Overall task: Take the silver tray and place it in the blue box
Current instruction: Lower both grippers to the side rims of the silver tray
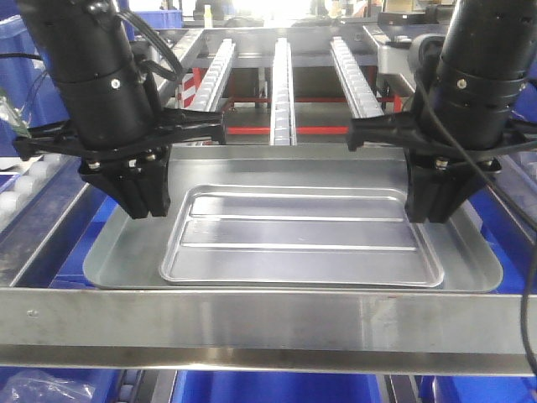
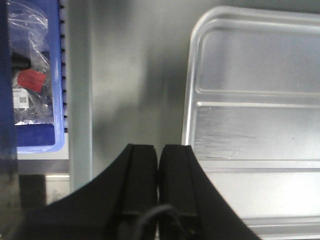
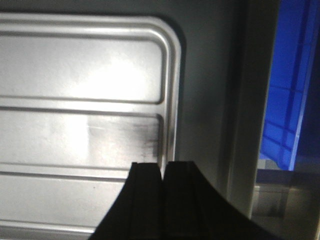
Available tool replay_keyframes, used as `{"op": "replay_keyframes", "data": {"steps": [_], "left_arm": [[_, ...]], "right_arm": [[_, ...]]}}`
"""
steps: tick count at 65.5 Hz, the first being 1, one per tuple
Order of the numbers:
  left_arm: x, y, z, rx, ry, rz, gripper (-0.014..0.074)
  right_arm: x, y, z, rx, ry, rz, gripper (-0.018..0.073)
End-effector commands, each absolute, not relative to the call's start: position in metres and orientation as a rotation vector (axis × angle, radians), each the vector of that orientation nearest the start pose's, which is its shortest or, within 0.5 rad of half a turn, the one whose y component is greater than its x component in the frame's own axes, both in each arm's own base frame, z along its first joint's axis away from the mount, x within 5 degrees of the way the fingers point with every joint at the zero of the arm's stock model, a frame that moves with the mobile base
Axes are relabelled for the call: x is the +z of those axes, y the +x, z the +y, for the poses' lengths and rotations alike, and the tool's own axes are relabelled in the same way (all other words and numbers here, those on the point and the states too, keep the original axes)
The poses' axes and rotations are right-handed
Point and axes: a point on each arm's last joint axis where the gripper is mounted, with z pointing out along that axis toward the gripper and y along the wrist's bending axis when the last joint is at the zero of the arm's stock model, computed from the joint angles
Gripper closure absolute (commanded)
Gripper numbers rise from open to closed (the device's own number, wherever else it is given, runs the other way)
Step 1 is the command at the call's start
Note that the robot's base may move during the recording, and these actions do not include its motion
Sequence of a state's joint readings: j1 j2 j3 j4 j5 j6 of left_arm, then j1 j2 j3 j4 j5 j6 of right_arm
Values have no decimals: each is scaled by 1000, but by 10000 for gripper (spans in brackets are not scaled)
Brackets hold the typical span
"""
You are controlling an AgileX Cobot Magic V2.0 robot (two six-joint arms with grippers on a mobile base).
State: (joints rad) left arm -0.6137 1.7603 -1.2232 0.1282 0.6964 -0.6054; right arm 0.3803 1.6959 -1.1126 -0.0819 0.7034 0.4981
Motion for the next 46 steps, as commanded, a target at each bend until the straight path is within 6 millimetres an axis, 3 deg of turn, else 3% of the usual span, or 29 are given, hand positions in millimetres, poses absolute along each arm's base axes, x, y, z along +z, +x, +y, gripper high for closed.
{"op": "replay_keyframes", "data": {"steps": [1,18,46], "left_arm": [[249,303,-208,-304,124,2628,602],[251,300,-218,-355,148,2589,602],[234,303,-226,-267,160,2647,602]], "right_arm": [[238,318,122,179,56,2687,501],[238,318,122,167,3,2680,501],[238,318,123,180,17,2690,501]]}}
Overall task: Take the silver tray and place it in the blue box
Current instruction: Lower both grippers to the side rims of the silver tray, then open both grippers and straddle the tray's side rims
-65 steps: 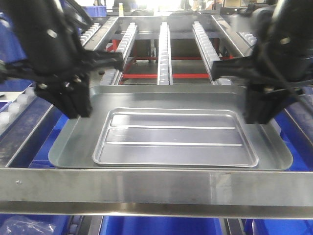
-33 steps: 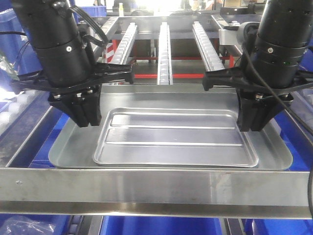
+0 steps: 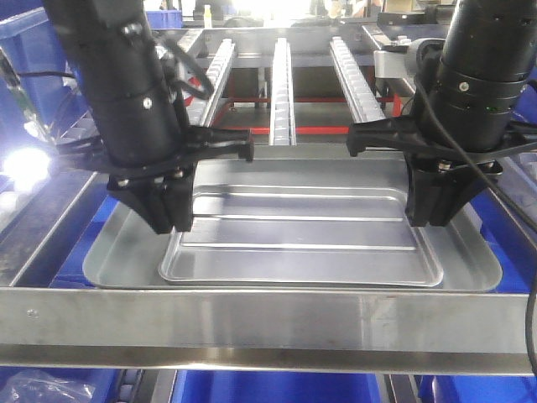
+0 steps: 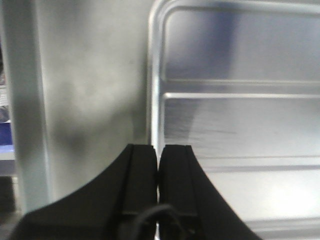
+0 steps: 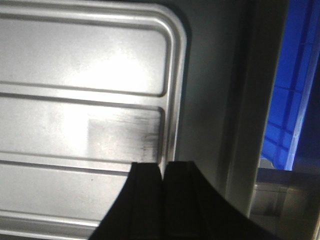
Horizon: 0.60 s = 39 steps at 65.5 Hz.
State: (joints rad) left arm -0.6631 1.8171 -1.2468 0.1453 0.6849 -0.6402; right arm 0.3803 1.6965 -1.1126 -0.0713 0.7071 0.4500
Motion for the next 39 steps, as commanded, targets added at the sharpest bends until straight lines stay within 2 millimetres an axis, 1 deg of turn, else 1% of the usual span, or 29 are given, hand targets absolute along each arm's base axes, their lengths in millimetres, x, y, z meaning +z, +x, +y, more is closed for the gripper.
{"op": "replay_keyframes", "data": {"steps": [1,12,16,18,26,32,36,39], "left_arm": [[235,303,-226,-267,162,2643,602],[235,303,-226,-262,162,2645,602],[235,304,-225,-245,177,2637,602],[236,304,-225,-242,182,2632,602],[237,307,-226,-247,201,2598,602],[237,307,-226,-250,202,2595,602],[237,307,-226,-250,202,2595,602],[237,307,-226,-250,202,2595,601]], "right_arm": [[238,318,123,180,17,2690,501],[238,318,123,183,19,2689,496],[238,318,123,187,19,2683,473],[238,319,123,190,19,2677,447],[239,321,124,205,17,2649,287],[240,321,125,208,17,2642,188],[240,321,125,207,16,2642,160],[240,321,125,207,16,2642,155]]}}
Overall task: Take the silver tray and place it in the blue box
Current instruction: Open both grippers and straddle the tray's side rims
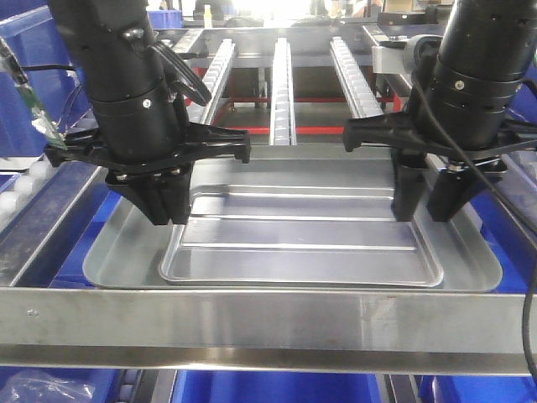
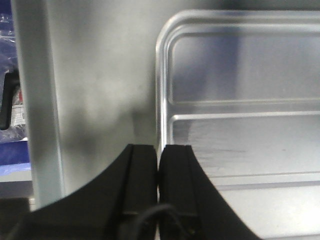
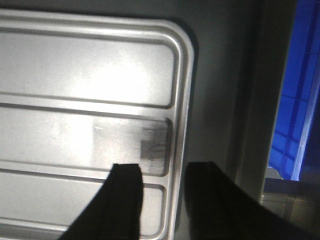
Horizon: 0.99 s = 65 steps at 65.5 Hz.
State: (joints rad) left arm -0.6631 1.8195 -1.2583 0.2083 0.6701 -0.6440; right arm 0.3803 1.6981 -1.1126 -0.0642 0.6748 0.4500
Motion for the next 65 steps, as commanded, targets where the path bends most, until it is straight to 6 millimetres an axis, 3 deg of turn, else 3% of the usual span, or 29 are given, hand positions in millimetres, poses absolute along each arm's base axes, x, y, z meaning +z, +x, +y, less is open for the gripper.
{"op": "replay_keyframes", "data": {"steps": [1,6,13,17,39,54,65], "left_arm": [[237,307,-226,-252,200,2596,600],[237,306,-227,-267,183,2607,526],[237,306,-227,-272,167,2614,330],[237,306,-227,-273,166,2615,281],[226,308,-229,-248,173,2639,281],[226,308,-228,-240,182,2635,281],[223,309,-229,-236,182,2640,281]], "right_arm": [[240,321,125,207,16,2642,155],[240,321,125,209,18,2642,153],[240,321,124,215,45,2644,151],[238,321,124,212,51,2651,151],[231,320,124,226,55,2634,152],[212,323,127,228,92,2708,155],[209,323,127,232,103,2723,167]]}}
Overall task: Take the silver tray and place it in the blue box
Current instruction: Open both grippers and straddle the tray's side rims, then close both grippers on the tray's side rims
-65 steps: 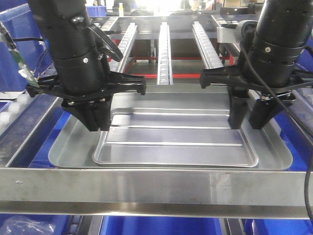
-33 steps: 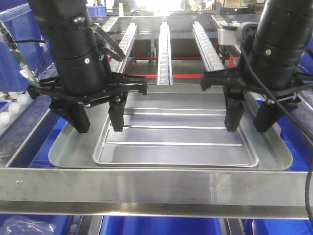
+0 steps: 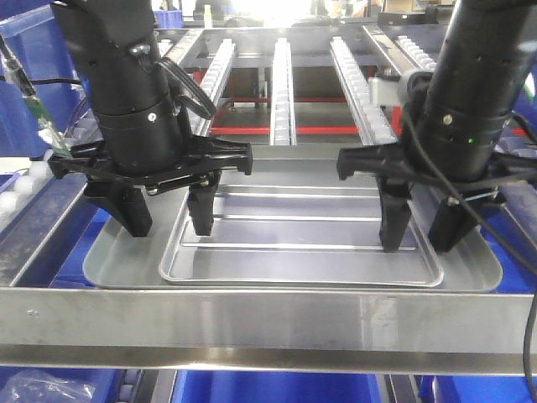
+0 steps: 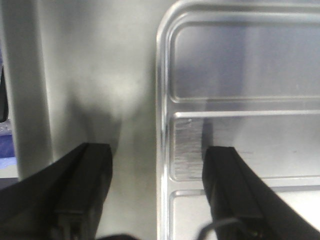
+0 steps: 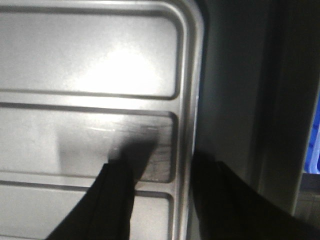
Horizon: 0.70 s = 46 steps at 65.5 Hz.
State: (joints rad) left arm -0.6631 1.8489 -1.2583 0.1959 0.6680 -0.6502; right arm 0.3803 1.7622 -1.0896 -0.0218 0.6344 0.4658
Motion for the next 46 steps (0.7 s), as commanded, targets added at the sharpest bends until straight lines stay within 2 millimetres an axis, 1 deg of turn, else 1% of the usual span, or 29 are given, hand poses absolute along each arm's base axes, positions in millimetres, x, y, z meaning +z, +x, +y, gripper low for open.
{"op": "replay_keyframes", "data": {"steps": [1,18,46], "left_arm": [[223,309,-229,-235,183,2642,281],[221,309,-229,-236,177,2651,281],[221,309,-229,-233,177,2654,281]], "right_arm": [[209,323,127,232,103,2722,167],[210,326,128,248,104,2692,167],[210,331,116,236,153,2687,167]]}}
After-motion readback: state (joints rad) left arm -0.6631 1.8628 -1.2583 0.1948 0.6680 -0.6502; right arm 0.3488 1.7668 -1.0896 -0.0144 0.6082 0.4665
